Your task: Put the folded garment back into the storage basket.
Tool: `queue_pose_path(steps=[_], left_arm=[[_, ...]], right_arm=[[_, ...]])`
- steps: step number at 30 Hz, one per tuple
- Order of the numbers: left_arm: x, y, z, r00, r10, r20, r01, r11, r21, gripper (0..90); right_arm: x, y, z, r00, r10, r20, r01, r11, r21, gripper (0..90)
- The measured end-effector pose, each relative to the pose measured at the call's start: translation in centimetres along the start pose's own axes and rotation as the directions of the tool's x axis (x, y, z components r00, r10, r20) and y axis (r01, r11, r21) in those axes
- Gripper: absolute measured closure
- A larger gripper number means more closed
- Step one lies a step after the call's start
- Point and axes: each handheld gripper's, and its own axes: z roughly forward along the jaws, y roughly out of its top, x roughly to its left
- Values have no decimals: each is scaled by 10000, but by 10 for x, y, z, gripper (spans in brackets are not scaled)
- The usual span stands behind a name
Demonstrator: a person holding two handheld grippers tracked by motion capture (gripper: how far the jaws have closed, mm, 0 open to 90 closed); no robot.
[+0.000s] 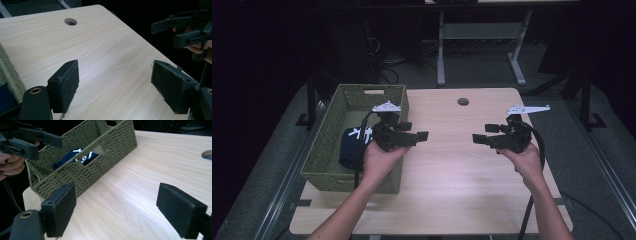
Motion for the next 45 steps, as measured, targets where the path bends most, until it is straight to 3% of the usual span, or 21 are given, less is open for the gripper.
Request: queue_pose_path(steps=[15, 27, 35, 45], left_arm=[[-21, -4, 26, 9991, 170, 386, -179, 9996, 219, 167], [-37, -14, 43, 9969, 199, 758, -221, 9993, 285, 165], [-50, -29, 57, 9950, 211, 976, -257, 9986, 460, 166], [-58, -53, 70, 9907, 104, 1358, -216, 9965, 810, 166]], right_arm=[[-13, -21, -22, 9991, 264, 326, -265, 9996, 18, 140], [-26, -43, -39, 9948, 432, 922, -446, 9989, 125, 141], [-34, -59, -52, 9905, 672, 1196, -675, 9977, -14, 141], [-37, -88, -61, 9817, 671, 1783, -746, 9966, 353, 141]])
